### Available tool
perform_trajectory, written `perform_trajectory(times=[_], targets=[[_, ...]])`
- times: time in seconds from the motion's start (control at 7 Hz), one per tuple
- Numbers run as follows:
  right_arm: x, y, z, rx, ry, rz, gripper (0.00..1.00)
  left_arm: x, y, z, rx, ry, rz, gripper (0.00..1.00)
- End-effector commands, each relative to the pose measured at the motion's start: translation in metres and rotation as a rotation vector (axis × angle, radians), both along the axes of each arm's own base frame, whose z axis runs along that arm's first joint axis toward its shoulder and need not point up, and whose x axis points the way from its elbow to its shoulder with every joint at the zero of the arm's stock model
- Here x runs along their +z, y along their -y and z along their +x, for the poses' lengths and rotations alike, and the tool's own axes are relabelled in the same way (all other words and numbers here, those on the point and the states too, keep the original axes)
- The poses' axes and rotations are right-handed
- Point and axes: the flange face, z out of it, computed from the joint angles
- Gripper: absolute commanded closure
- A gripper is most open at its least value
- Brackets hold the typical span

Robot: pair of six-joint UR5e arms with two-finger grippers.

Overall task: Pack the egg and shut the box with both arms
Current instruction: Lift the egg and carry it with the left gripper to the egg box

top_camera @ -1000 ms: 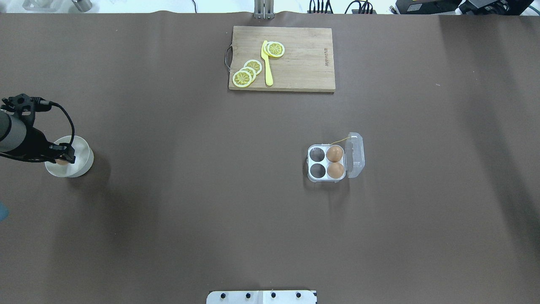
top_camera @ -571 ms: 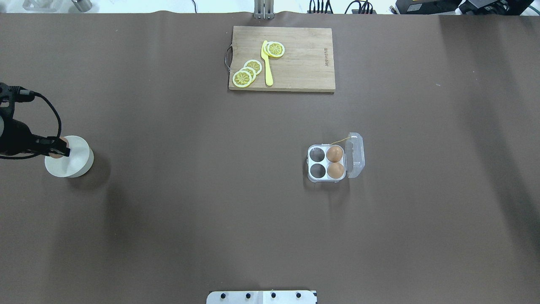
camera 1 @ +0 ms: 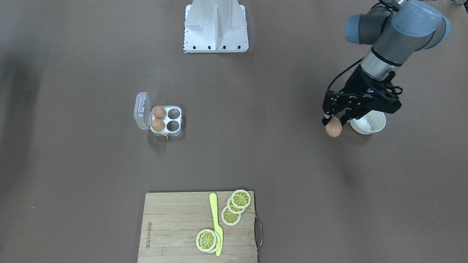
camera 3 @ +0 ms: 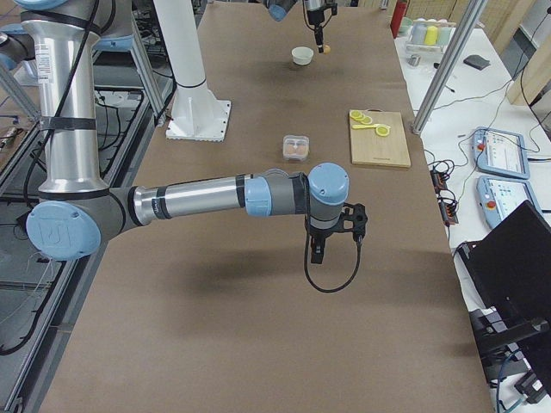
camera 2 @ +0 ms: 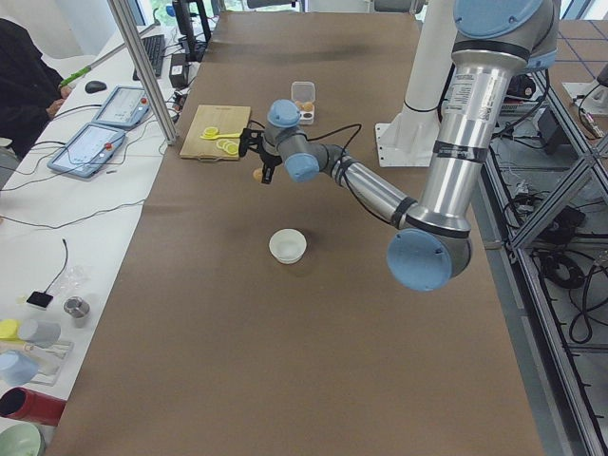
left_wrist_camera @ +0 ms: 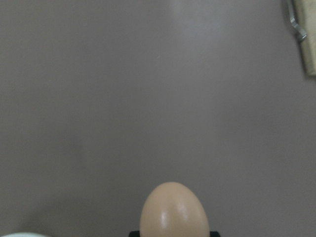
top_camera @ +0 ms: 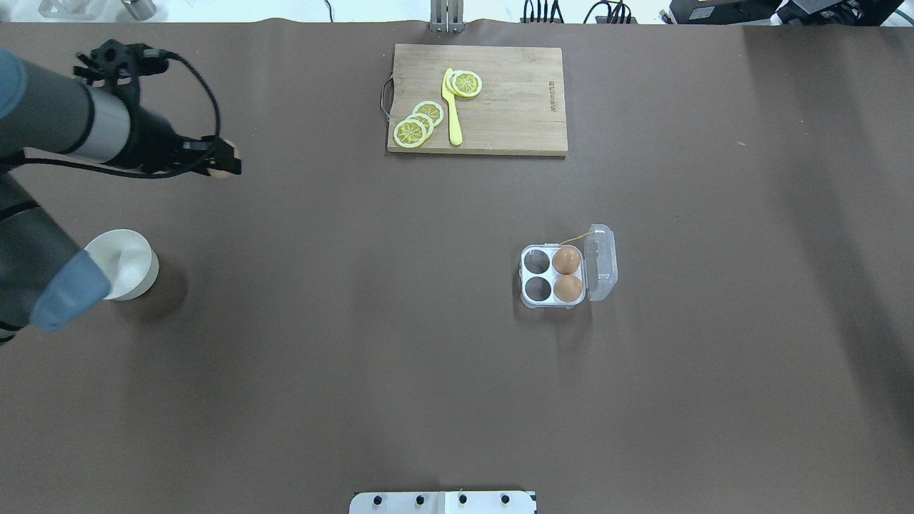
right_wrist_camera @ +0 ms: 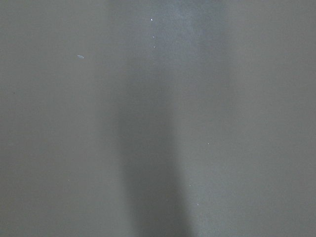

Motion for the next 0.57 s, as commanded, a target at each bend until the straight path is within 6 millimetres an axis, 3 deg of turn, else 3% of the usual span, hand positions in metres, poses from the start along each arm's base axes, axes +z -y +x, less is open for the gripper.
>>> perform_trajectory(times=[0.0, 0.14, 0.29, 0.43], targets=[[-0.012, 0.006, 0.000, 0.000, 0.003, 0.023, 0.00, -0.079, -0.034, 0.130, -0.087, -0.051, 0.036, 1.00], [-0.014, 0.005, -0.002, -0.003, 0.012, 0.027, 0.00, -0.106, -0.046, 0.179, -0.134, -0.068, 0.052, 1.00], [-0.013, 0.005, -0.002, -0.005, 0.013, 0.026, 0.00, -0.136, -0.056, 0.198, -0.116, -0.097, 0.070, 1.00], [-0.024, 0.001, -0.002, -0.004, 0.015, 0.046, 0.00, -0.142, -0.069, 0.214, -0.165, -0.109, 0.071, 1.00]])
